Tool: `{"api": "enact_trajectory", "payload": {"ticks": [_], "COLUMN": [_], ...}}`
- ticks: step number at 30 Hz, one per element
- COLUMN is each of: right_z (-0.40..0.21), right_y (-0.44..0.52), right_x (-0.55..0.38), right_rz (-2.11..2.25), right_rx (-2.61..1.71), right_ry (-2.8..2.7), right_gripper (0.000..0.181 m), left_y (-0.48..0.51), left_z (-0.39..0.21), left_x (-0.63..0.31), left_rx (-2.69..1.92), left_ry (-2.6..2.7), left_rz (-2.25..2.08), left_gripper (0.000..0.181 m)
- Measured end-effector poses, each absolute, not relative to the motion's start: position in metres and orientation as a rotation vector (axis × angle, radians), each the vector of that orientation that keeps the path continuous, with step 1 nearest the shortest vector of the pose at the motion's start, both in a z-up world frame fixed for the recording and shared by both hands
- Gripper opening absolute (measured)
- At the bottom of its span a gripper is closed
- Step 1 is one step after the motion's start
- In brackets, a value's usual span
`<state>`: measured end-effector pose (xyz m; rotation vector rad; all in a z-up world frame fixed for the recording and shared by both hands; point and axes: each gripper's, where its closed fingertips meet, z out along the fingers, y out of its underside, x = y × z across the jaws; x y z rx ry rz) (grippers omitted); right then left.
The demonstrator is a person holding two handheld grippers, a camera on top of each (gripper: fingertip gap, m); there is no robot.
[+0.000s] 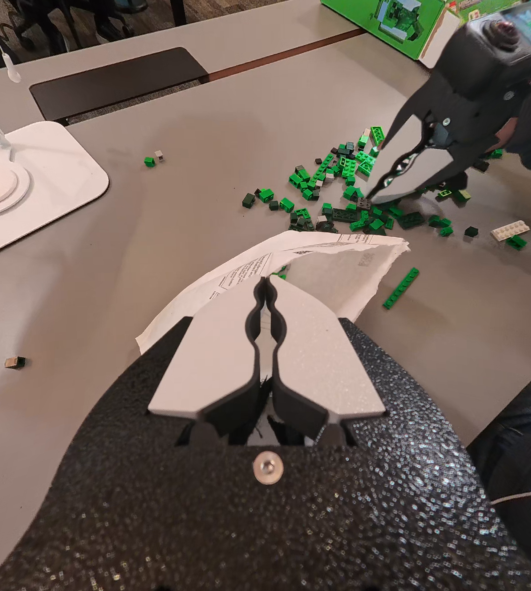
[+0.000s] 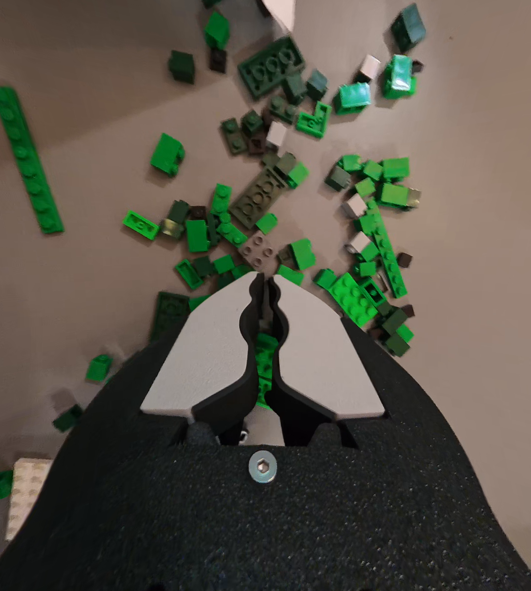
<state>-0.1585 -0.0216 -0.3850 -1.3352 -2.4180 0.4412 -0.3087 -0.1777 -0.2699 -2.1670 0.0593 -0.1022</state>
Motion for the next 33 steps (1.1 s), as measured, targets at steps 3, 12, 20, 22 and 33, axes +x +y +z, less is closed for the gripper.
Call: {"api": "enact_trajectory", "payload": {"ticks": [3, 12, 20, 22, 33], "right_z": [-0.385, -0.381, -0.384, -0.384, -0.385], "right_y": [-0.041, -0.036, -0.02, -0.016, -0.015], "right_x": [-0.155, -0.159, -0.168, -0.171, -0.178], "right_rz": [0.589, 0.758, 0.704, 0.698, 0.685], "right_rx": [-1.329, -1.442, -1.448, -1.455, -1.353], "right_ry": [-2.474, -2.375, -2.326, -2.307, -2.336], "right_gripper": [0.004, 0.007, 0.016, 0.015, 0.008], "left_y": [-0.178, -0.178, -0.178, -0.179, -0.179], "left_z": [-0.27, -0.27, -0.27, -0.27, -0.27], "left_x": [-0.308, -0.309, -0.308, -0.309, -0.308], "left_rx": [-2.168, -2.169, -2.171, -2.171, -2.174], "left_ry": [0.061, 0.062, 0.064, 0.063, 0.067], "left_rz": [-0.103, -0.105, -0.105, -0.105, -0.108], "left_gripper": [0.0, 0.0, 0.0, 0.0, 0.0]}}
